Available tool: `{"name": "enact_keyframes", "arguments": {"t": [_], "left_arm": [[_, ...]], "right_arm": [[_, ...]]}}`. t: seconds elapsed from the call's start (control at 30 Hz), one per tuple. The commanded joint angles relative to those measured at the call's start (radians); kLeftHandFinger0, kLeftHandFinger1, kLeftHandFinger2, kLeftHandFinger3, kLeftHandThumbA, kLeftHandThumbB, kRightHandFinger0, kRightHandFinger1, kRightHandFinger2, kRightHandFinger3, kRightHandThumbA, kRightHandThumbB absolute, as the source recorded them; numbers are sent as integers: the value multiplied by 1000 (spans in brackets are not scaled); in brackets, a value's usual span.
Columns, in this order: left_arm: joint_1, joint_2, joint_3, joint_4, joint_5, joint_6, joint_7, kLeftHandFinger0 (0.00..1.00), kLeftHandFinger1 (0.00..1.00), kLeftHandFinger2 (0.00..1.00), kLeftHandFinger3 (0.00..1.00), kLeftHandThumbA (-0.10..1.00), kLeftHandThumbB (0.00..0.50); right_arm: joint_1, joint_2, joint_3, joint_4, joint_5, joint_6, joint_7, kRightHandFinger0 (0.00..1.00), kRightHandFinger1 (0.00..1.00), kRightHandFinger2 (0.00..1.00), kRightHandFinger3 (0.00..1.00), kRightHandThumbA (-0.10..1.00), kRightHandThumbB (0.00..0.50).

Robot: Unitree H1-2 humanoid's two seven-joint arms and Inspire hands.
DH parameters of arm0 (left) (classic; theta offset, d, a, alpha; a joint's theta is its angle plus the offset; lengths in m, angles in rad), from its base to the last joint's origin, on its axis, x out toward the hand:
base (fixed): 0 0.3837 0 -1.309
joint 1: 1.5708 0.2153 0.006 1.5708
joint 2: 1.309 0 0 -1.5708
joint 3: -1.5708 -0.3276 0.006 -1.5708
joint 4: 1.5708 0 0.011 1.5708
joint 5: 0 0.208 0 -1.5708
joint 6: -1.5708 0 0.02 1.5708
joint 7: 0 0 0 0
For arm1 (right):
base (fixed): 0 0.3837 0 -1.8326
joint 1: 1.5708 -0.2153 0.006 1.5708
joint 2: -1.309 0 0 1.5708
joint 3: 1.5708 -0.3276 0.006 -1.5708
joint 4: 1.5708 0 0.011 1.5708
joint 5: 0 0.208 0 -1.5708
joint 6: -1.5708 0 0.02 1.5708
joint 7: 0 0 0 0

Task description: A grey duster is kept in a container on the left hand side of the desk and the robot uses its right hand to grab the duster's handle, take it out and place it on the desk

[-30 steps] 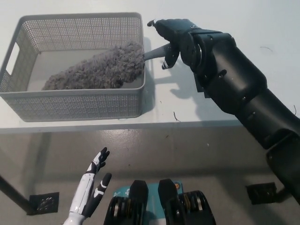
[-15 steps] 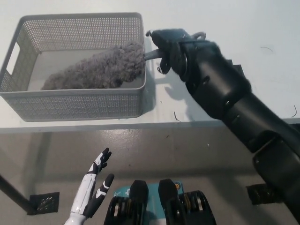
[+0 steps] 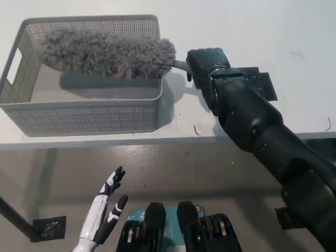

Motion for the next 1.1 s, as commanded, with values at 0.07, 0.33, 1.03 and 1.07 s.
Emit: {"name": "enact_keyframes", "arguments": {"t": [0.07, 0.33, 1.03, 1.07], "left_arm": [[15, 15, -14, -29, -8, -31, -40, 1000, 1000, 1000, 1000, 953, 120], [19, 14, -13, -24, -3, -36, -36, 1000, 1000, 1000, 1000, 950, 122], [29, 8, -7, -29, -1, -28, -35, 1000, 1000, 1000, 1000, 925, 128], [29, 9, -7, -31, -2, -27, -37, 1000, 1000, 1000, 1000, 925, 126]], "right_arm": [[-7, 54, -334, 53, 268, -289, -519, 0, 295, 634, 489, -28, 68], [-41, 124, -707, -56, 578, -372, -436, 0, 72, 430, 439, -100, 109], [3, 106, -827, -382, 571, -293, -300, 0, 139, 485, 472, -100, 96], [7, 98, -820, -383, 561, -291, -305, 0, 132, 468, 441, -100, 103]]}}
